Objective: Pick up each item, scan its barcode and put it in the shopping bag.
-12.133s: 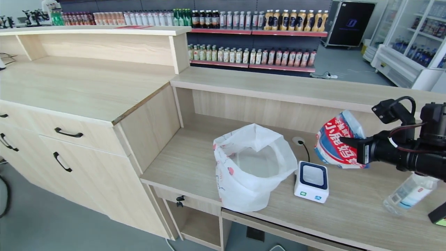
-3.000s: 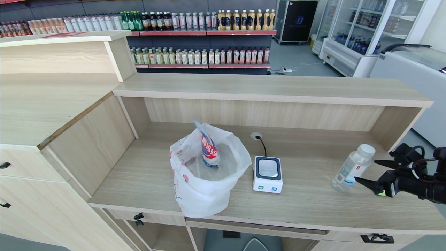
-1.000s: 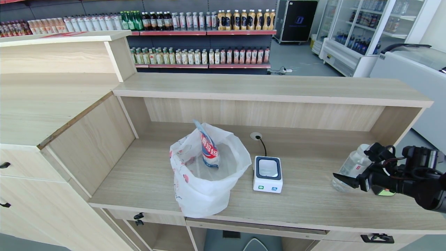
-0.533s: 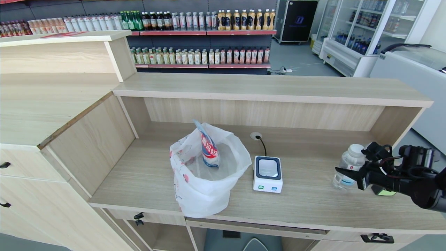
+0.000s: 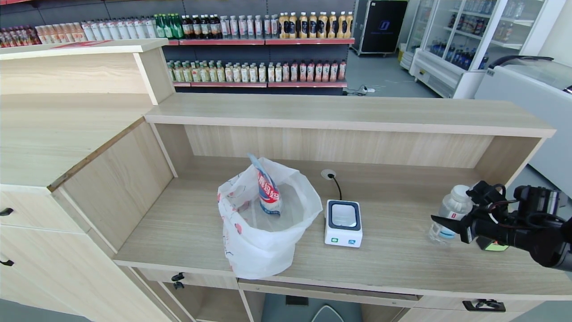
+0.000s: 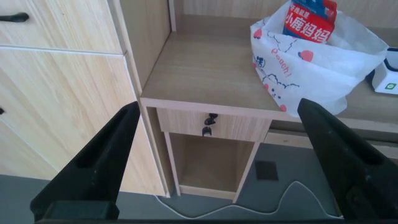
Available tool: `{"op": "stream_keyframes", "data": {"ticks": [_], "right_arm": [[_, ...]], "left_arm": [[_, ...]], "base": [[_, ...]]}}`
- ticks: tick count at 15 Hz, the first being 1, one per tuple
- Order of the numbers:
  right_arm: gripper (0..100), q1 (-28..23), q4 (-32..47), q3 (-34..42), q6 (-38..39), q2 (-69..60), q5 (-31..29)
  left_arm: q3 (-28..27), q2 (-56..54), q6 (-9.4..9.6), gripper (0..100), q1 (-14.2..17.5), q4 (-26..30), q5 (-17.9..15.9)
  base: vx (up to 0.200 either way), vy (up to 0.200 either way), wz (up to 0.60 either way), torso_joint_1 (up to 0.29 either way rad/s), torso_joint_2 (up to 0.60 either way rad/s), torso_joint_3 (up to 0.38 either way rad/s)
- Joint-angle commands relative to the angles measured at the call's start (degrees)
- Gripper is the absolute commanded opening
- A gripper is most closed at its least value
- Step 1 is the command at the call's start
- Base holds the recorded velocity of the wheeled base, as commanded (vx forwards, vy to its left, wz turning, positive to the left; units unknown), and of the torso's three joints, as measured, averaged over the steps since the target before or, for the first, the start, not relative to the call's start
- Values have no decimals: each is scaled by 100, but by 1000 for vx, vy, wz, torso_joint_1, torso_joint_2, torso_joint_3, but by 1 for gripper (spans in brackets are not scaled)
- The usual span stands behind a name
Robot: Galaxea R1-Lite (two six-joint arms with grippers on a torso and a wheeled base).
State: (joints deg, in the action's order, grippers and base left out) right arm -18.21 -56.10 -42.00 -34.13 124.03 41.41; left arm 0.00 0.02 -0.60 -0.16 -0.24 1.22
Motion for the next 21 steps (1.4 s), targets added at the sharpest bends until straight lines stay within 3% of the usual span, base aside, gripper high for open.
{"op": "stream_keyframes", "data": {"ticks": [1,3,6,10,20,21], "right_arm": [[0,81,337,104,724,-801,25],[0,564,1295,-292,2209,-1926,42],[0,1232,2297,-1065,3369,-2823,174],[0,2085,3773,-1803,3422,-3403,851],[0,3263,6832,-2225,3449,-5398,1036],[0,3456,7544,-2506,3449,-5732,1211]], "left_arm": [[0,-2,-2,100,-2,-11,1],[0,-2,-2,100,-2,-11,1],[0,-2,-2,100,-2,-2,10],[0,-2,-2,100,-2,-11,1],[0,-2,-2,100,-2,-2,1],[0,-2,-2,100,-2,-2,1]], "base": [[0,0,0,0,0,0],[0,0,0,0,0,0],[0,0,0,0,0,0],[0,0,0,0,0,0],[0,0,0,0,0,0],[0,0,0,0,0,0]]}}
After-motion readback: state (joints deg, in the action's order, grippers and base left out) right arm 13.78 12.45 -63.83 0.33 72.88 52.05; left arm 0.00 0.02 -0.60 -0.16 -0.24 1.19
